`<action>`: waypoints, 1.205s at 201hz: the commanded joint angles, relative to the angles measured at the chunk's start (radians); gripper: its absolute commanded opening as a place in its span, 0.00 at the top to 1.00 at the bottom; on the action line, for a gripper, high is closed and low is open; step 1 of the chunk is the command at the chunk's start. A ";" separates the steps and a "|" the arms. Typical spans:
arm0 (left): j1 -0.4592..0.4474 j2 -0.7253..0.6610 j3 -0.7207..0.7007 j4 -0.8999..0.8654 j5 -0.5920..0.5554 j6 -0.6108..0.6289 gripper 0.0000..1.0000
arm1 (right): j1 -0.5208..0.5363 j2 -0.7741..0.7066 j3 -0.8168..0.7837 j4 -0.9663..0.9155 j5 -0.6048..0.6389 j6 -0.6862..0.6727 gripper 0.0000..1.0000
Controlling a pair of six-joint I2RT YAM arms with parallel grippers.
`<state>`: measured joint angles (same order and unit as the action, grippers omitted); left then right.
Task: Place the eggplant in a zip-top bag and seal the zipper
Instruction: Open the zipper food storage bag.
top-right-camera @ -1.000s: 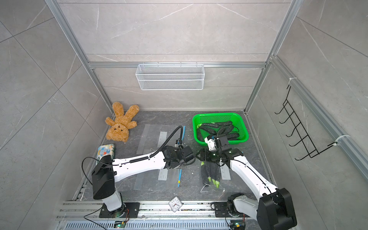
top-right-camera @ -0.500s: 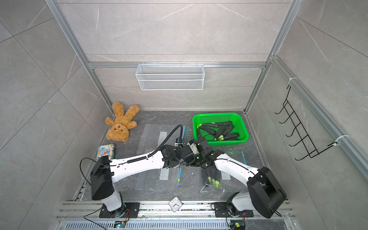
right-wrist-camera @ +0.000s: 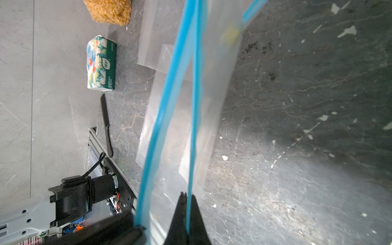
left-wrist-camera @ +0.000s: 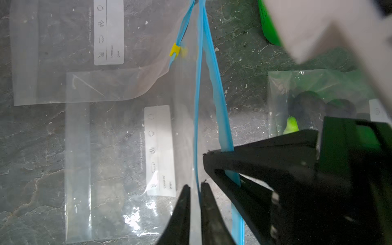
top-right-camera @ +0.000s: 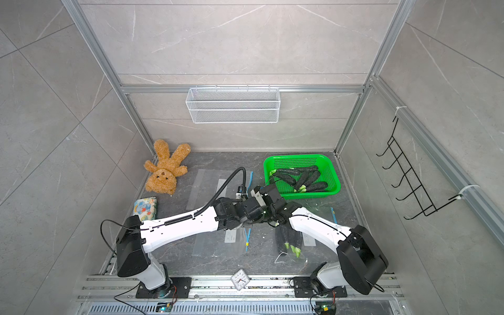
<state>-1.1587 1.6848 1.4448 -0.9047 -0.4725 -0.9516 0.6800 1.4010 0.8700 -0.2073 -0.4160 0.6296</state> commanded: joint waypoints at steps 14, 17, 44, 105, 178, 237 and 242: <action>-0.001 -0.043 -0.015 -0.019 -0.050 -0.019 0.71 | 0.016 -0.052 0.048 -0.073 0.032 -0.005 1.00; -0.001 -0.046 -0.017 -0.019 -0.052 -0.020 0.71 | 0.016 -0.054 0.050 -0.079 0.035 -0.007 1.00; 0.005 -0.066 -0.040 -0.003 -0.061 -0.021 0.62 | 0.018 -0.072 0.055 -0.108 0.037 -0.013 1.00; 0.009 -0.088 -0.043 -0.006 -0.060 -0.036 0.92 | 0.015 -0.097 0.095 -0.220 0.068 -0.051 1.00; -0.020 -0.159 0.022 -0.036 -0.025 -0.056 1.00 | 0.016 -0.139 0.275 -0.575 0.137 -0.179 0.80; -0.086 -0.210 0.256 -0.272 -0.107 -0.087 1.00 | 0.010 -0.142 0.614 -0.875 0.183 -0.285 0.44; -0.096 -0.220 0.274 -0.296 -0.124 -0.088 1.00 | 0.006 -0.134 0.652 -0.909 0.195 -0.302 0.44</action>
<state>-1.2156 1.5482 1.6066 -1.0435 -0.5018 -1.0107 0.6918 1.2808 1.3643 -0.9173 -0.2848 0.4171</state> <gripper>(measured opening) 0.044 0.548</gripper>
